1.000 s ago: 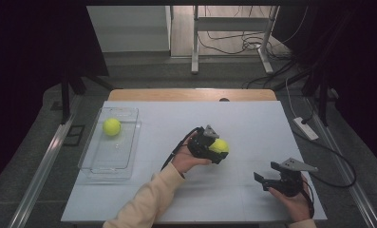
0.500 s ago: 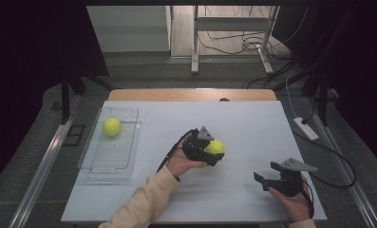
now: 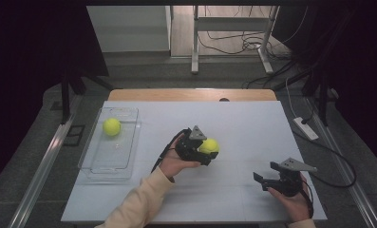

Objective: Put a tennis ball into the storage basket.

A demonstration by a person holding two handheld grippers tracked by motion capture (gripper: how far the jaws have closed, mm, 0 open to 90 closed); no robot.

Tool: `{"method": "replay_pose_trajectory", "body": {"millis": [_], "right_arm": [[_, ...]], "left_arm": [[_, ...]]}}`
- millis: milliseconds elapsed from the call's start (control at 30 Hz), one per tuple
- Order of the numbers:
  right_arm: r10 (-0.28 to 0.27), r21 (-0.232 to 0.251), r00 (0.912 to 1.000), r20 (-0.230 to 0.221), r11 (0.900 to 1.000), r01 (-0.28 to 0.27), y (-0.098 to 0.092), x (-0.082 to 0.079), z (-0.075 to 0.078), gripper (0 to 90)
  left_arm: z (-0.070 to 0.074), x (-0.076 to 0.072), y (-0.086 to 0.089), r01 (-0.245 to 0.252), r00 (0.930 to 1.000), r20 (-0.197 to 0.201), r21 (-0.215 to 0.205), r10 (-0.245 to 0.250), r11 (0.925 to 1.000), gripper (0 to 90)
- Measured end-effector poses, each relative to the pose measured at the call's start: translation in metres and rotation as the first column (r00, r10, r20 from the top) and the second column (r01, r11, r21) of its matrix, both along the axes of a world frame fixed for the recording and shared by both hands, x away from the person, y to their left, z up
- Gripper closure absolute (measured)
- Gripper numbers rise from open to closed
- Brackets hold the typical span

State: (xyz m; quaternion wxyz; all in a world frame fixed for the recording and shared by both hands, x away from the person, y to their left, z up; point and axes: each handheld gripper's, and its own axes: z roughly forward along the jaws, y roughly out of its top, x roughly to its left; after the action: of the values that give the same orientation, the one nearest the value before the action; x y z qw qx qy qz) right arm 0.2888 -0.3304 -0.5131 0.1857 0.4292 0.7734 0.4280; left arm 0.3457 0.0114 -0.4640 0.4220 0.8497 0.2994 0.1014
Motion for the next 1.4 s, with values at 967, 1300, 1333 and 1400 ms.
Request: {"method": "replay_pose_trajectory", "body": {"millis": [967,1300,1333,1400], "right_arm": [[0.004,-0.001,1.0,-0.004,1.0,-0.004,0.0,0.002,-0.001,13.6],[0.004,-0.005,1.0,-0.004,1.0,-0.004,-0.001,0.002,-0.001,13.5],[0.003,-0.005,1.0,-0.004,1.0,-0.003,-0.001,0.002,-0.001,13.5],[0.0,-0.004,1.0,-0.006,1.0,0.0,-0.002,0.002,-0.001,13.5]], "left_arm": [[0.016,-0.005,0.033,-0.064,0.997,0.04,-0.058,0.066,0.9963,27.4],[0.022,-0.006,0.044,-0.087,0.9944,0.052,-0.082,0.092,0.9928,27.3],[0.023,-0.006,0.044,-0.088,0.9942,0.054,-0.084,0.093,0.9926,27.3],[0.025,-0.006,0.046,-0.093,0.9937,0.054,-0.088,0.098,0.9917,27.4]]}}
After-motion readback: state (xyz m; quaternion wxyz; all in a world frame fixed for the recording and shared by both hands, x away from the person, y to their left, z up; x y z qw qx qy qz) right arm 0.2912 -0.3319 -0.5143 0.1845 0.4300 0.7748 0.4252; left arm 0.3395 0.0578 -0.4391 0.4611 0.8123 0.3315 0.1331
